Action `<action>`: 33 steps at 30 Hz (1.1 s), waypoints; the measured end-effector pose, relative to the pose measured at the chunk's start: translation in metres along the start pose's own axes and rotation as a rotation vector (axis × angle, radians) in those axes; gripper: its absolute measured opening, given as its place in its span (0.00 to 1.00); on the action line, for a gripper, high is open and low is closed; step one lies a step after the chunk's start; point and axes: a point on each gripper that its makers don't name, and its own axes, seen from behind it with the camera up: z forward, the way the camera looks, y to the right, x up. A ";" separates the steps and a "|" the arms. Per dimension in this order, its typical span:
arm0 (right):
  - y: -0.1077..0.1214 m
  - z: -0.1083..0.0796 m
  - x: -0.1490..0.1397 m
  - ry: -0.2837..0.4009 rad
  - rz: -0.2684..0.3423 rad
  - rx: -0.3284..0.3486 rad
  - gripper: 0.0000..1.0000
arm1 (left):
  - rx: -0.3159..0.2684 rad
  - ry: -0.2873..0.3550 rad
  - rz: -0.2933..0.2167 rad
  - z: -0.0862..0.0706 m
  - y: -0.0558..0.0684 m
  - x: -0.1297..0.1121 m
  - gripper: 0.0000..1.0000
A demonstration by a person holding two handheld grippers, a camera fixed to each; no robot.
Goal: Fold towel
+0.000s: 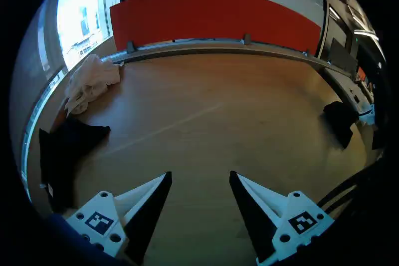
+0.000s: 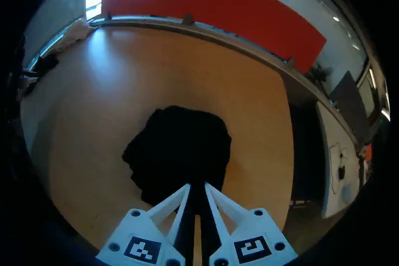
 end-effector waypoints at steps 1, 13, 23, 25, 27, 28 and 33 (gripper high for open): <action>0.000 0.002 -0.004 -0.007 0.009 -0.001 0.04 | 0.001 0.000 0.002 0.000 0.000 0.000 0.85; 0.004 0.023 -0.048 -0.094 0.076 -0.017 0.04 | 0.012 -0.003 0.016 -0.004 -0.005 -0.003 0.85; 0.008 0.043 -0.060 -0.139 0.111 -0.036 0.04 | 0.021 -0.006 0.016 -0.006 -0.007 -0.005 0.85; 0.009 0.046 -0.062 -0.147 0.115 -0.039 0.04 | 0.022 -0.007 0.015 -0.006 -0.007 -0.006 0.85; 0.009 0.048 -0.064 -0.154 0.119 -0.041 0.04 | 0.023 -0.008 0.014 -0.006 -0.008 -0.006 0.85; 0.009 0.050 -0.065 -0.159 0.122 -0.041 0.04 | 0.024 -0.008 0.014 -0.006 -0.008 -0.006 0.85; 0.008 0.055 -0.070 -0.173 0.132 -0.042 0.04 | 0.028 -0.011 0.015 -0.006 -0.009 -0.008 0.85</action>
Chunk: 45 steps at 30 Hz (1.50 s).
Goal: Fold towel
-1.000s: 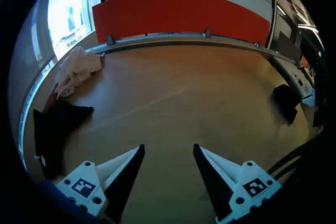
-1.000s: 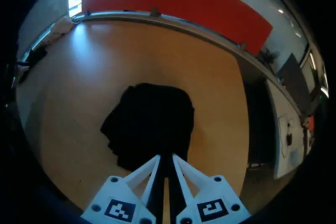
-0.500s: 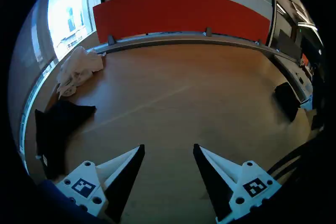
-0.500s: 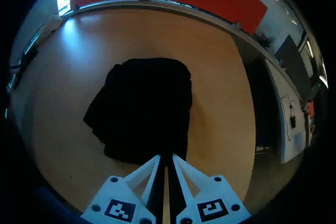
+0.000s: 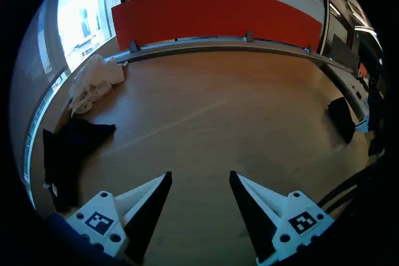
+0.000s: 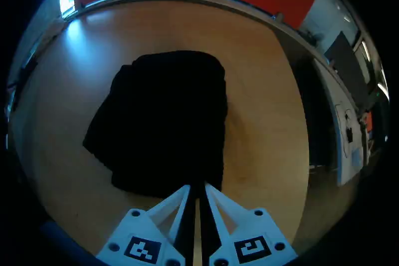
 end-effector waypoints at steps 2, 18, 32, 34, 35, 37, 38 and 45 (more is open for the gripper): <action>-0.001 0.001 0.000 -0.002 0.004 0.001 0.04 | 0.001 -0.002 0.000 0.001 0.000 -0.001 0.85; -0.004 -0.003 -0.001 0.022 0.014 -0.001 0.12 | 0.002 0.001 0.002 0.002 -0.002 0.003 0.85; -0.004 -0.021 0.000 0.065 0.000 -0.024 0.75 | -0.005 0.004 -0.008 0.003 -0.003 0.004 0.85; -0.005 -0.023 0.001 0.069 0.001 -0.023 0.83 | -0.007 0.005 -0.008 0.003 -0.003 0.004 0.85; -0.006 -0.023 0.001 0.071 0.001 -0.023 0.86 | -0.007 0.006 -0.009 0.003 -0.003 0.004 0.85; -0.007 -0.025 0.001 0.075 0.003 -0.025 0.89 | -0.009 0.007 -0.009 0.004 -0.004 0.004 0.85; -0.007 -0.026 0.001 0.077 0.003 -0.027 0.89 | -0.009 0.008 -0.009 0.004 -0.004 0.005 0.85; -0.011 -0.033 0.005 0.100 0.016 -0.031 0.89 | -0.010 0.014 -0.011 0.005 -0.006 0.005 0.86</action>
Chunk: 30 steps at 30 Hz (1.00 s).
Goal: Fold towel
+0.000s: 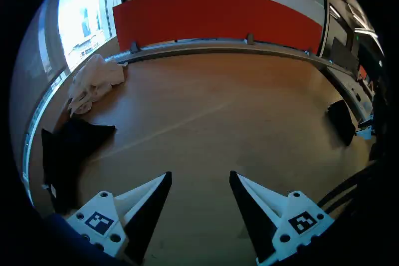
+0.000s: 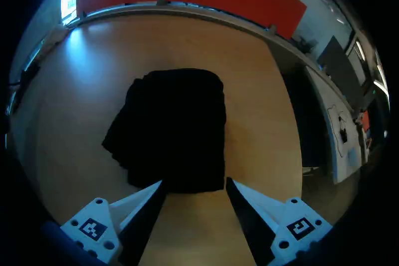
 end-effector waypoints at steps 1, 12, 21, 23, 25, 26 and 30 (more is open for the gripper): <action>-0.001 -0.002 0.002 0.007 0.004 -0.002 0.89 | 0.000 0.001 -0.001 0.000 0.000 0.000 0.85; -0.007 -0.028 0.043 0.176 0.091 -0.034 0.89 | 0.002 0.030 -0.014 -0.002 -0.005 0.006 0.85; -0.013 -0.051 0.079 0.315 0.091 -0.091 0.89 | 0.012 0.066 -0.020 -0.003 -0.007 0.017 0.85; -0.016 -0.057 0.088 0.354 0.105 -0.095 0.89 | 0.014 0.079 -0.025 -0.004 -0.008 0.021 0.85; -0.018 -0.062 0.097 0.393 0.126 -0.096 0.89 | 0.017 0.093 -0.030 -0.004 -0.009 0.025 0.85; -0.018 -0.064 0.102 0.412 0.136 -0.096 0.89 | 0.019 0.100 -0.032 -0.004 -0.009 0.027 0.85; -0.022 -0.073 0.118 0.485 0.180 -0.089 0.89 | 0.025 0.136 -0.035 -0.005 -0.011 0.038 0.85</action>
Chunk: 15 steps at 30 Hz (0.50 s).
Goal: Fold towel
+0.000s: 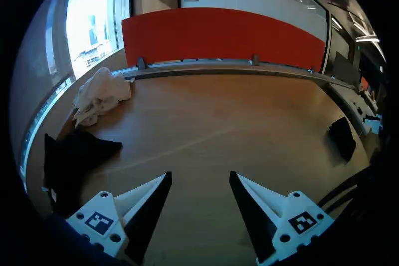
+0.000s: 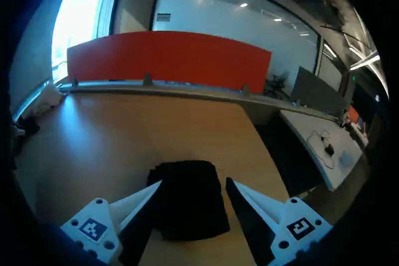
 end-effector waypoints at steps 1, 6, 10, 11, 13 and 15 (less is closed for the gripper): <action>-0.002 0.000 0.004 0.018 0.014 0.004 0.89 | 0.001 0.011 0.000 0.000 0.000 0.003 0.85; -0.007 0.001 0.025 0.094 0.086 0.014 0.89 | 0.007 0.055 -0.007 0.001 -0.001 0.015 0.85; -0.008 -0.001 0.043 0.164 0.126 0.015 0.93 | 0.012 0.087 -0.020 0.000 -0.003 0.023 0.85; -0.008 -0.002 0.048 0.180 0.130 0.015 0.95 | 0.014 0.094 -0.024 0.000 -0.003 0.025 0.85; -0.009 -0.005 0.057 0.213 0.129 0.013 0.97 | 0.018 0.111 -0.031 0.000 -0.004 0.029 0.85; -0.010 -0.007 0.065 0.240 0.126 0.010 0.99 | 0.021 0.127 -0.038 0.000 -0.005 0.034 0.85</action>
